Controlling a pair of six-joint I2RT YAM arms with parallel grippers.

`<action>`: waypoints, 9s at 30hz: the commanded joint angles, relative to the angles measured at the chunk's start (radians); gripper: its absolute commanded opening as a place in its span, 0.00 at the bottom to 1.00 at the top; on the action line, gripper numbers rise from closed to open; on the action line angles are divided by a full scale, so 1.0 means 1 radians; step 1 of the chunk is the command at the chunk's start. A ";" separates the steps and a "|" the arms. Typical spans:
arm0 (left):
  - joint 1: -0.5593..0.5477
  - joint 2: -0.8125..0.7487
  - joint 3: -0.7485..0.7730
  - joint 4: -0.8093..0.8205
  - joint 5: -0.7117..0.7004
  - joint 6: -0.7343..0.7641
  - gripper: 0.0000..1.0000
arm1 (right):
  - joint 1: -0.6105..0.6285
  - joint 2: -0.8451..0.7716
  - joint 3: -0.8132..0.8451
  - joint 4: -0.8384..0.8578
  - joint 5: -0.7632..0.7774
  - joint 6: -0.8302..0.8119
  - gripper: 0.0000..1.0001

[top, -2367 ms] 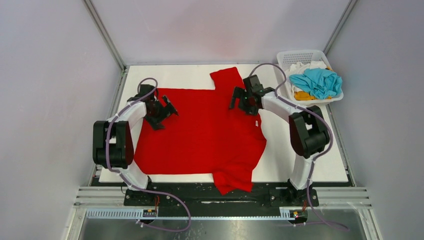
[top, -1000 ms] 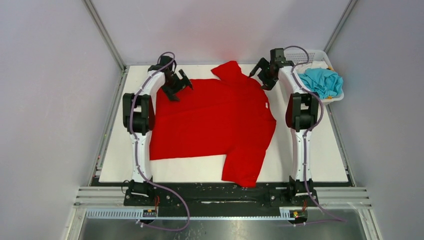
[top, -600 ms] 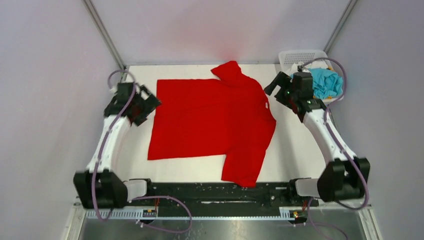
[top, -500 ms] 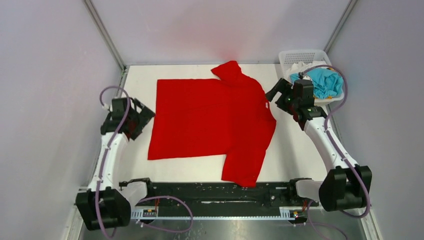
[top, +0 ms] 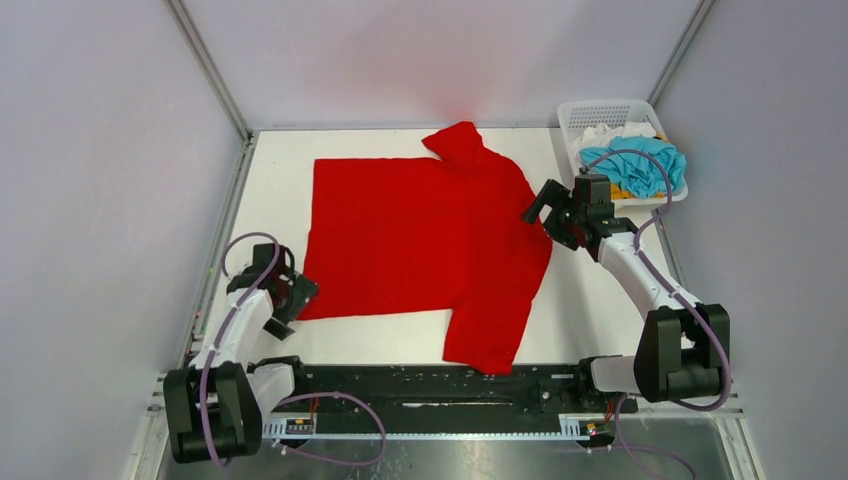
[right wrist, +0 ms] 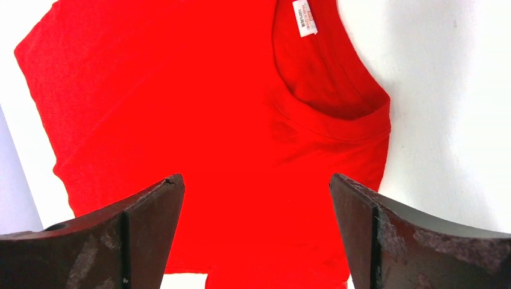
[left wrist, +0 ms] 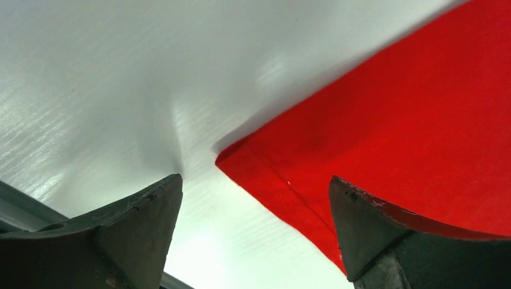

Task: Fold and stack the t-shirts
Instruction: Grab the side of the flattened tshirt closest away from the robot with both arms, then fold the flattened tshirt in 1/3 of the way

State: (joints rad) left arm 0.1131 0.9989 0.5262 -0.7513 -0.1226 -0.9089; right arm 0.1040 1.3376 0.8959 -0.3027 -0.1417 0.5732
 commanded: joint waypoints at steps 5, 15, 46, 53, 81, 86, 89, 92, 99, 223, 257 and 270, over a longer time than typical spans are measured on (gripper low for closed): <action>0.007 0.193 0.006 0.148 -0.018 -0.059 0.65 | -0.001 -0.050 -0.002 0.002 0.048 -0.037 1.00; 0.008 0.255 -0.003 0.170 0.006 -0.064 0.17 | -0.003 -0.046 0.007 -0.023 0.100 -0.042 1.00; 0.056 0.153 0.100 0.196 -0.036 0.061 0.00 | 1.058 -0.079 -0.142 -0.491 0.213 -0.061 0.66; 0.055 0.172 0.101 0.196 -0.011 0.059 0.00 | 1.106 0.066 -0.135 -0.430 0.275 -0.037 0.59; 0.090 0.034 0.061 0.039 0.014 0.045 0.00 | 1.097 -0.104 -0.088 -0.619 -0.061 -0.009 0.00; 0.097 -0.035 0.015 0.009 0.027 0.024 0.00 | 1.097 -0.181 -0.119 -0.649 -0.135 0.009 0.00; 0.097 -0.056 0.015 -0.005 0.043 0.010 0.00 | 1.096 -0.200 -0.108 -0.642 -0.079 0.023 0.00; 0.097 -0.065 0.033 -0.001 0.074 0.006 0.00 | 1.052 -0.181 -0.074 -0.645 -0.020 0.011 0.00; 0.097 -0.013 0.119 0.052 0.151 -0.013 0.00 | 0.863 -0.163 0.056 -0.538 0.089 -0.010 0.00; -0.086 0.555 0.431 0.180 0.311 0.146 0.99 | 0.313 0.429 0.434 -0.034 0.106 -0.368 0.99; 0.002 0.647 0.390 0.200 0.330 0.204 0.99 | 0.316 0.755 0.727 0.015 0.712 -0.855 1.00; -0.012 0.551 0.437 0.199 0.362 0.176 0.99 | 0.226 0.552 0.704 -0.130 0.286 -0.464 0.99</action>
State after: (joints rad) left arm 0.1104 1.6142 0.9394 -0.5667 0.2405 -0.7330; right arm 0.3031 2.1056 1.7496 -0.3870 0.3920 -0.1291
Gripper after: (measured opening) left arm 0.989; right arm 0.993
